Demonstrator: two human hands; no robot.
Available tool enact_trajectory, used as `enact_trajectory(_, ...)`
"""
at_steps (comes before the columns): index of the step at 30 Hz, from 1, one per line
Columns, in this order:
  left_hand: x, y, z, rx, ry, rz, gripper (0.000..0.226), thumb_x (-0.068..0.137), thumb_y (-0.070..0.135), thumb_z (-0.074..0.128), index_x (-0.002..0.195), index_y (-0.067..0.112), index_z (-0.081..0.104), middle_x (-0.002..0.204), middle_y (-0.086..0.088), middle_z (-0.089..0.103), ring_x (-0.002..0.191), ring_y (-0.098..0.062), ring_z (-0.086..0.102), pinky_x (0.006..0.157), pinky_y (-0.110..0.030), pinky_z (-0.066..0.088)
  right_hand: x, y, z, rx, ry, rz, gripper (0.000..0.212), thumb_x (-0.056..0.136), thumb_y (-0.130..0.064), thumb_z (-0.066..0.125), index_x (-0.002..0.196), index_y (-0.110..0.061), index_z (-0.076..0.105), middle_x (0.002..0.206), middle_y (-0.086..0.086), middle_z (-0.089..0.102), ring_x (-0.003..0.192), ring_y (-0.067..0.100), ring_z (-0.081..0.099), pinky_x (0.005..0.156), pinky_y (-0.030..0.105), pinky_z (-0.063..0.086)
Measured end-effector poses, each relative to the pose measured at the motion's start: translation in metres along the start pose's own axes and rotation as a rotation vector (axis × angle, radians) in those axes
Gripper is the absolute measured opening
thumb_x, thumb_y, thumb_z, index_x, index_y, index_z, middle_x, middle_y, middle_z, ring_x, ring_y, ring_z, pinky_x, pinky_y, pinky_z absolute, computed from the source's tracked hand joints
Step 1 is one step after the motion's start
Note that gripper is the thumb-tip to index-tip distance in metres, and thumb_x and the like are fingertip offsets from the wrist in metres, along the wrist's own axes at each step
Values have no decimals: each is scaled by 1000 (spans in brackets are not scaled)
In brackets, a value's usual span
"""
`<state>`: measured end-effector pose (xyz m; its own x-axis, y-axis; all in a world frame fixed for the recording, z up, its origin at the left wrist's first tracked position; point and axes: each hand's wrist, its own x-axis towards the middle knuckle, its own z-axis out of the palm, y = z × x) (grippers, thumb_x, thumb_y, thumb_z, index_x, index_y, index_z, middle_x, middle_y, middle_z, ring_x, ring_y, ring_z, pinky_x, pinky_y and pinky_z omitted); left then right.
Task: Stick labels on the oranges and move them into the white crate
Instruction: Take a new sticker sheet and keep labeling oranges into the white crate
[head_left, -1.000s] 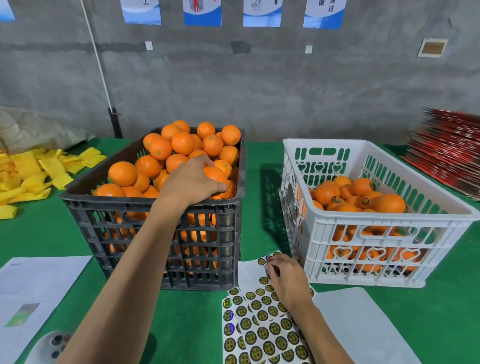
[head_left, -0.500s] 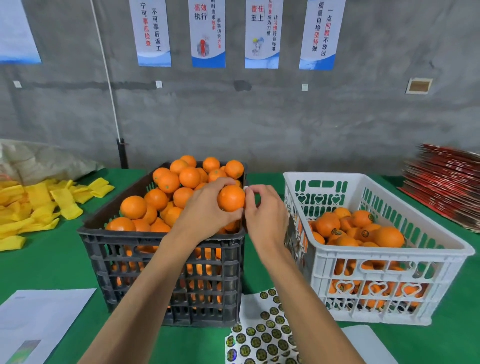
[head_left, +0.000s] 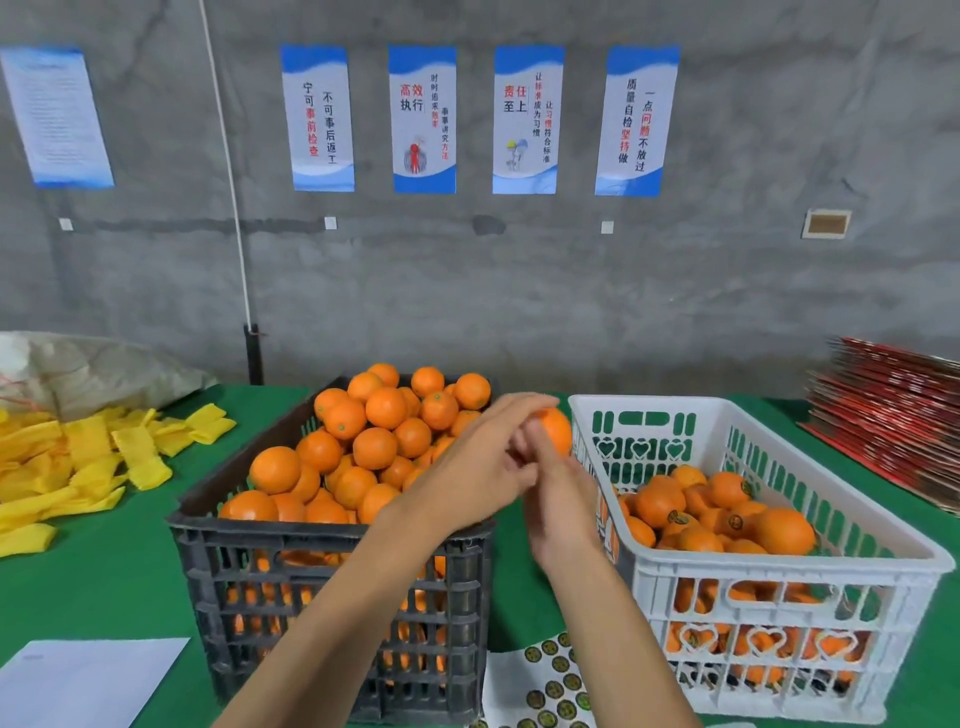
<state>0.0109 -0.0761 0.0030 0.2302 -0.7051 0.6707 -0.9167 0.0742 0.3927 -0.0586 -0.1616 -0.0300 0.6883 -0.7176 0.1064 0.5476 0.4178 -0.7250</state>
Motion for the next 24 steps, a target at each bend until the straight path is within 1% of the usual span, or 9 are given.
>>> enact_trajectory(2,3,2,6,-42,34,12,64,84,13,70,141,31,49,130,13,51,109,-12,61,91,-22,49,0,-11,-10,337,91,72,42,98,-32,65,125,0,58,120,20,71,100,22,75,74,23,61)
enact_trajectory(5,2,-27,-4,89,28,-230,44,91,28,70,133,28,54,121,10,59,94,-10,64,87,-35,54,6,-26,-34,428,242,33,64,100,-49,58,146,-8,42,136,17,60,104,22,72,89,30,57)
enact_trajectory(7,-1,-61,-17,285,-237,-557,46,94,31,68,136,21,54,132,-2,60,109,-21,62,93,-38,52,11,-28,-43,344,263,11,57,100,-47,59,145,-15,44,140,13,56,106,23,72,89,31,56)
enact_trajectory(9,-6,-93,-28,405,-543,-842,57,91,30,71,144,22,49,146,-7,51,126,-27,54,95,-35,48,14,-23,-45,226,280,-12,36,102,-39,60,129,-16,52,137,11,58,103,25,73,88,34,58)
enact_trajectory(11,-8,-114,-36,385,-646,-978,57,87,25,76,139,23,54,150,-4,45,131,-28,48,92,-34,44,16,-13,-46,160,267,-26,25,106,-27,56,123,-10,55,135,12,59,101,28,74,92,39,58)
enact_trajectory(13,-8,-128,-39,330,-619,-1021,52,83,18,79,131,22,60,150,-4,45,133,-27,46,98,-37,43,13,-1,-46,110,231,-18,35,107,-18,51,139,-4,49,136,12,59,101,29,74,96,42,58)
enact_trajectory(16,-13,-135,-36,403,-741,-1086,67,85,15,78,145,26,51,159,-5,34,142,-33,38,112,-47,41,5,16,-48,46,185,3,41,105,-15,52,145,-7,46,135,8,62,99,26,76,90,40,59)
enact_trajectory(19,-15,-136,-35,509,-814,-1108,80,87,6,74,156,23,36,159,-13,31,141,-39,38,107,-50,46,1,30,-58,-19,192,14,33,104,-12,54,137,-11,52,131,9,65,96,27,76,86,39,61)
enact_trajectory(24,-15,-128,-37,602,-767,-1107,87,79,13,82,152,11,35,151,-13,42,130,-39,50,100,-51,51,-6,48,-100,-128,208,114,25,104,-10,55,129,-6,58,121,10,70,92,26,77,75,31,64)
